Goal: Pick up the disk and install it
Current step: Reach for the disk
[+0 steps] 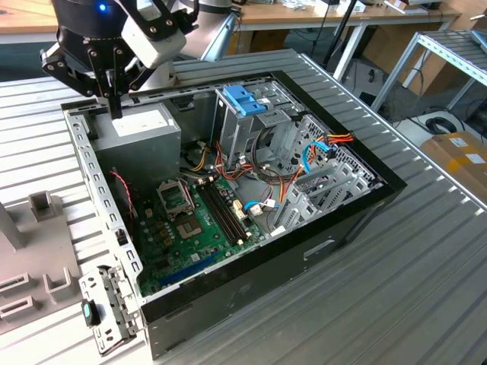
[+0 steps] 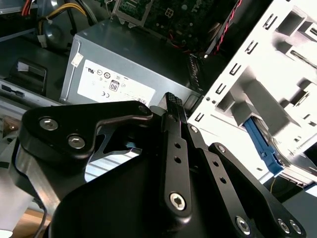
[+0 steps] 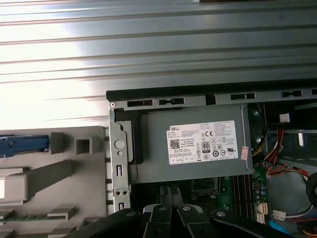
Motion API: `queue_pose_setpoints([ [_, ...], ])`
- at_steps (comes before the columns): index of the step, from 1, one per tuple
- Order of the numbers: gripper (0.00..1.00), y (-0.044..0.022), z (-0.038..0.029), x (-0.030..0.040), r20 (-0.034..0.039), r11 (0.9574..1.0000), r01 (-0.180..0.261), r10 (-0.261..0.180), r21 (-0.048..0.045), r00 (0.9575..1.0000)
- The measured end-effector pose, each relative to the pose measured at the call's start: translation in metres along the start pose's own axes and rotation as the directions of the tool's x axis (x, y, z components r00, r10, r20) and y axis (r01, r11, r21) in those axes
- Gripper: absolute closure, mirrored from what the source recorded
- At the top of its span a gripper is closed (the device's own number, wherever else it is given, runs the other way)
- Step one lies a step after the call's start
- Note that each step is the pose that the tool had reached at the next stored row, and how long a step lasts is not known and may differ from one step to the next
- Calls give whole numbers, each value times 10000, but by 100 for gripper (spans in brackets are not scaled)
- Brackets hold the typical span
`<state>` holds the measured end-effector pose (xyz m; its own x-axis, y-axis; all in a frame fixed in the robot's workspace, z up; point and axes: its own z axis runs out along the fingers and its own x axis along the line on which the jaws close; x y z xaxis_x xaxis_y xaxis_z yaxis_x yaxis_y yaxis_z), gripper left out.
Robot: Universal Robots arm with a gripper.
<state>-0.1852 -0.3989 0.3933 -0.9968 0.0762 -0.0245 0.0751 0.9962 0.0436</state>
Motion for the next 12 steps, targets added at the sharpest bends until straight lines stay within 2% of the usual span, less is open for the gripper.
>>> queue_pose_setpoints([
  [12, 89, -2, 0, 30, 0, 10000, 0, 0, 0, 10000],
])
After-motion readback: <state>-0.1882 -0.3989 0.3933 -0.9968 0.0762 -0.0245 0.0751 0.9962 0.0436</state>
